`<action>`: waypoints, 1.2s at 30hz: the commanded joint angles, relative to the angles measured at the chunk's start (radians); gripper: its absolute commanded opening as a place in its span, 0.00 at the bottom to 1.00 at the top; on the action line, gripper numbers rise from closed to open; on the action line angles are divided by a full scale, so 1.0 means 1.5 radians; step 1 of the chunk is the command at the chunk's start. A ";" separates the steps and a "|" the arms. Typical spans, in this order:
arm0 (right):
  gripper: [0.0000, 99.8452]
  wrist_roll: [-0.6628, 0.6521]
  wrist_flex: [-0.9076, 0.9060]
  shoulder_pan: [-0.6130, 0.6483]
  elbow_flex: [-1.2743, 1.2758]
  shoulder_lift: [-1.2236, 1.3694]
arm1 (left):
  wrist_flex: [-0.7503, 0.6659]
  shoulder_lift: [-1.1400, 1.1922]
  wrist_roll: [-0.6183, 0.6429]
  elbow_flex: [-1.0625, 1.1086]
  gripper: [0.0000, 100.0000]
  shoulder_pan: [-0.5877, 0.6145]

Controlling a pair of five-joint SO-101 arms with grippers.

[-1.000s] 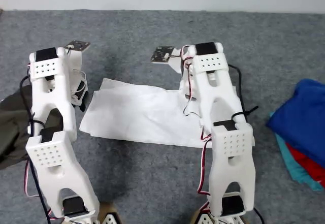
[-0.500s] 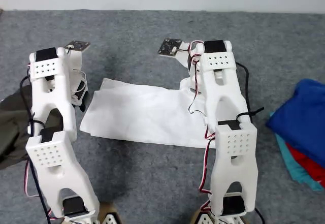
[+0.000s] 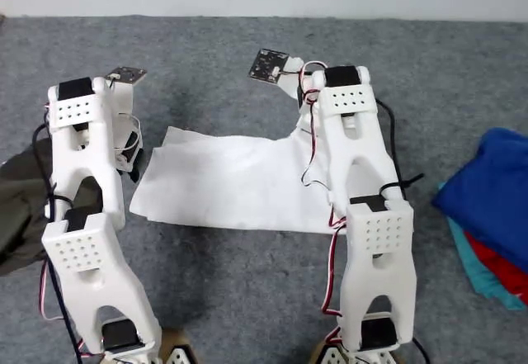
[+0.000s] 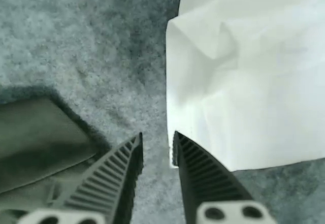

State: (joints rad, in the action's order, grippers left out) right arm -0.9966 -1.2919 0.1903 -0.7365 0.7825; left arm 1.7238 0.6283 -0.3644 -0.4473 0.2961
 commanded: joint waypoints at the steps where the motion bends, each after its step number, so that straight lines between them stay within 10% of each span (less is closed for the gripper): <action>1: 0.25 -0.003 0.013 0.006 -0.035 -0.004 | 0.023 -0.050 0.006 -0.003 0.10 0.004; 15: 0.29 0.077 0.020 -0.111 -0.148 0.020 | 0.023 -0.050 0.007 -0.002 0.07 0.004; 25: 0.28 0.092 -0.257 -0.171 -0.203 0.036 | 0.023 -0.050 0.007 -0.002 0.06 0.004; 36: 0.03 0.096 -0.266 -0.143 -0.230 0.093 | 0.023 -0.050 0.007 -0.002 0.06 0.004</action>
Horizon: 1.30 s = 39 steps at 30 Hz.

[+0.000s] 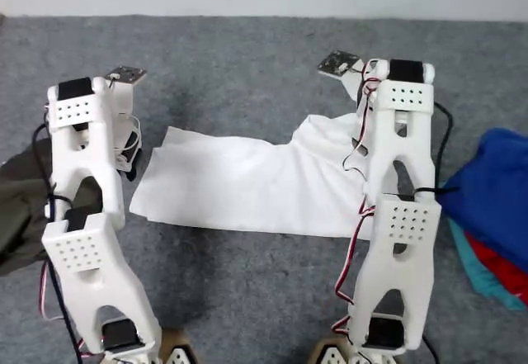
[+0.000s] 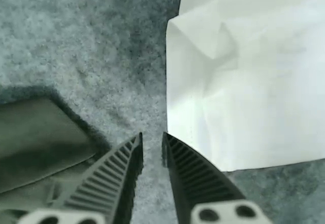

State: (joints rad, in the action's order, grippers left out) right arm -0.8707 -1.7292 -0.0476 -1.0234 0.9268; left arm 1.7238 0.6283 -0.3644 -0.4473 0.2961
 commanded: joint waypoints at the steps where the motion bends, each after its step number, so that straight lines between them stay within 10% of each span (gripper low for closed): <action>1: 0.02 0.012 0.046 0.020 -0.039 -0.003 | 0.023 -0.050 0.007 -0.002 0.06 0.004; 15: 0.03 0.012 0.298 0.074 -0.059 0.066 | 0.023 -0.050 0.006 0.049 0.06 0.004; 30: 0.24 0.089 0.079 0.063 -0.209 0.063 | 0.018 -0.050 0.006 0.047 0.06 0.001; 39: 0.23 0.057 0.182 0.019 -0.225 0.163 | 0.020 -0.050 0.006 0.048 0.06 0.004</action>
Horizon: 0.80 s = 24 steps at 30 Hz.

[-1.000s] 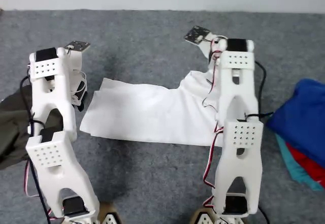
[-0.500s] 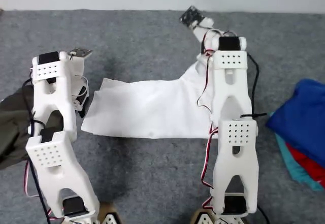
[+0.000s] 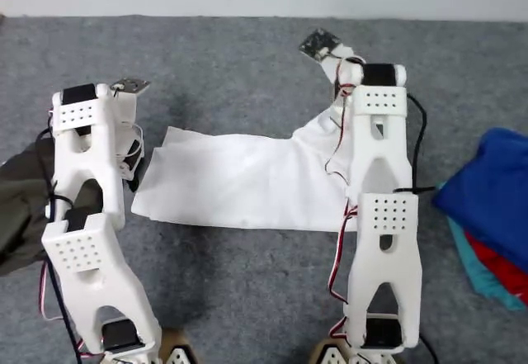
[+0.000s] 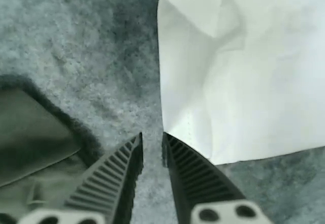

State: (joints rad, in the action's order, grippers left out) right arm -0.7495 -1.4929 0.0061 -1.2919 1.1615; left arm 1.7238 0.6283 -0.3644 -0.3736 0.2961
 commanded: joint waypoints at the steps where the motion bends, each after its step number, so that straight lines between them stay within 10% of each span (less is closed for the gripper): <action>1: 0.23 -0.043 0.025 -0.020 -0.046 0.017 | 0.020 -0.050 0.006 -0.002 0.06 0.005; 7: 0.22 -0.095 0.038 -0.016 -0.047 0.066 | 0.020 -0.050 0.006 -0.001 0.06 0.002; 12: 0.01 -0.093 0.065 -0.021 -0.047 0.077 | 0.020 -0.050 0.006 -0.001 0.06 0.001; 24: 0.01 -0.094 -0.039 -0.031 -0.131 0.071 | 0.019 -0.050 0.006 -0.001 0.06 0.003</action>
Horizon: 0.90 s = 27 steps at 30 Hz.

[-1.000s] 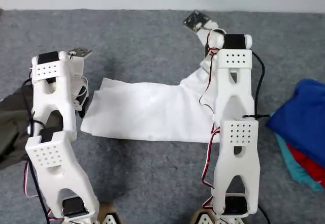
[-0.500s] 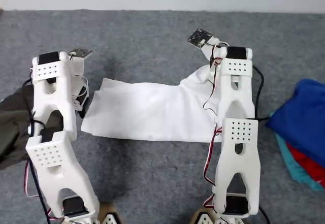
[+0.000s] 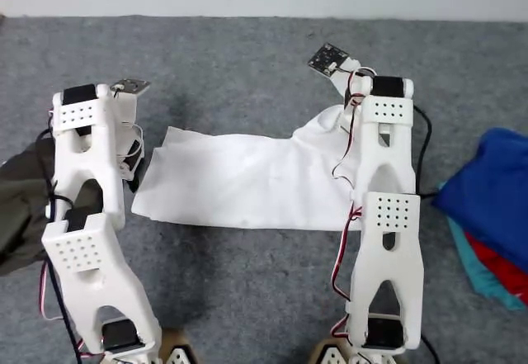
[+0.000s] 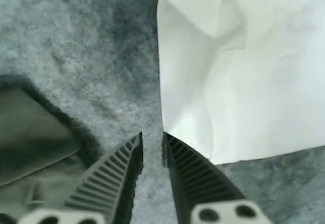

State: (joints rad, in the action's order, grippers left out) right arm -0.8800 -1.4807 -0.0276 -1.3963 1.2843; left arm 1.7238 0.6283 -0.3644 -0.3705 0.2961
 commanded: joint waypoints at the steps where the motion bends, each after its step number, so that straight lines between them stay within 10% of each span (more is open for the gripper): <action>1: 0.01 -0.008 -0.068 -0.008 -0.082 -0.011 | 0.019 -0.050 0.006 -0.003 0.06 0.003; 18: 0.01 -0.008 -0.214 0.012 -0.178 -0.081 | 0.020 -0.050 0.006 -0.003 0.06 0.004; 27: 0.01 -0.008 -0.212 0.023 0.123 -0.234 | 0.020 -0.050 0.006 -0.003 0.06 0.004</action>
State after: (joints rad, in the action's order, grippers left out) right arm -0.8815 -1.7568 0.0031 -1.3272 1.0756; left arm 1.7238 0.6283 -0.3644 -0.3705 0.2961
